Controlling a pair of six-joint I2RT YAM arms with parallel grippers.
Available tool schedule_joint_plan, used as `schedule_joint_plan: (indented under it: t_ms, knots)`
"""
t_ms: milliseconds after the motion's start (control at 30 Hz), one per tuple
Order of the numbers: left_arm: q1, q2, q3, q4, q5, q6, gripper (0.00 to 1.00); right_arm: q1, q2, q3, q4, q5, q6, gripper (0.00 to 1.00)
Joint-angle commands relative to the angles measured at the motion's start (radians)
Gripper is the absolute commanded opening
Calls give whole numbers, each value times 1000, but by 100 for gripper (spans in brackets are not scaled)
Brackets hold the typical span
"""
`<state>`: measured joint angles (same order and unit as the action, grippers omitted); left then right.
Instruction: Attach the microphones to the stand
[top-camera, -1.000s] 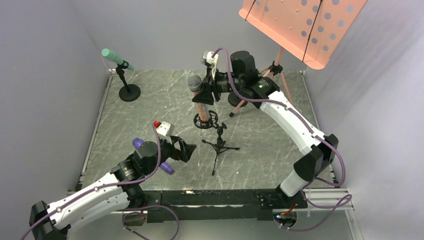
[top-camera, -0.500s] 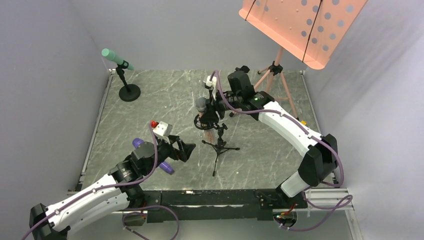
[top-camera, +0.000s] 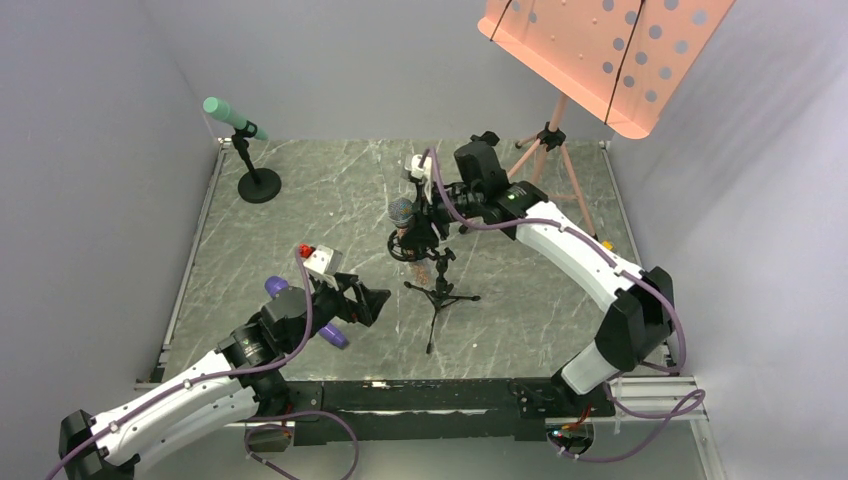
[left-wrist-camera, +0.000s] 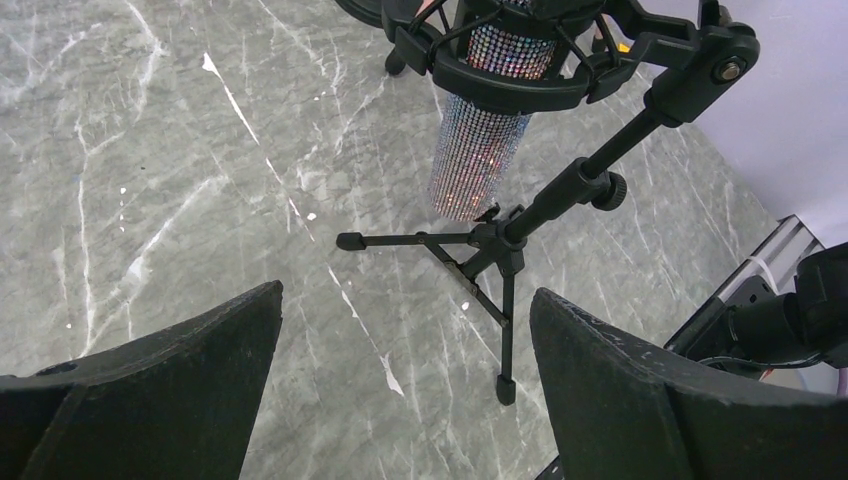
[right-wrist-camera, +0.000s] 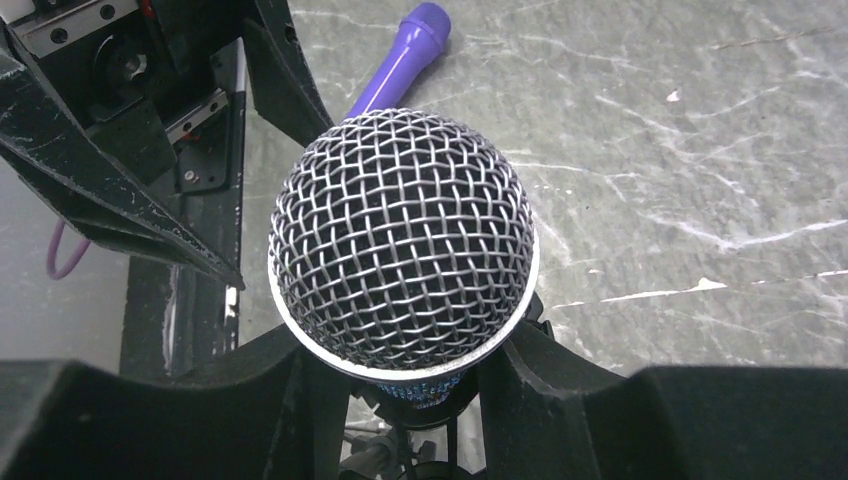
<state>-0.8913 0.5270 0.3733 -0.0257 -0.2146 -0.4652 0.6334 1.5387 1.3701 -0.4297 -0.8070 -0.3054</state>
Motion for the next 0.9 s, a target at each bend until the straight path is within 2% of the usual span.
schedule_joint_plan:
  t_ms: [0, 100, 267, 400, 500, 700, 867]
  knots:
    - [3, -15, 9, 14, 15, -16, 98, 5, 79, 87, -319, -55, -43, 54]
    - [3, -33, 10, -14, 13, -25, 98, 4, 84, 147, -340, -73, -42, 76]
    - [3, -84, -20, -11, 18, -45, 99, 3, 72, 220, -390, -67, -66, 93]
    - [3, -114, -53, 58, 78, -52, 99, 1, 39, 211, -407, -42, -103, 99]
    - [3, -107, -64, 116, 135, -45, 98, -8, -1, 190, -424, -39, -148, 100]
    - [3, -8, -34, 185, 234, -32, 98, -28, -50, 180, -434, -55, -176, 100]
    - [2, 86, 3, 228, 285, -30, 97, -57, -46, 145, -360, -59, -107, 100]
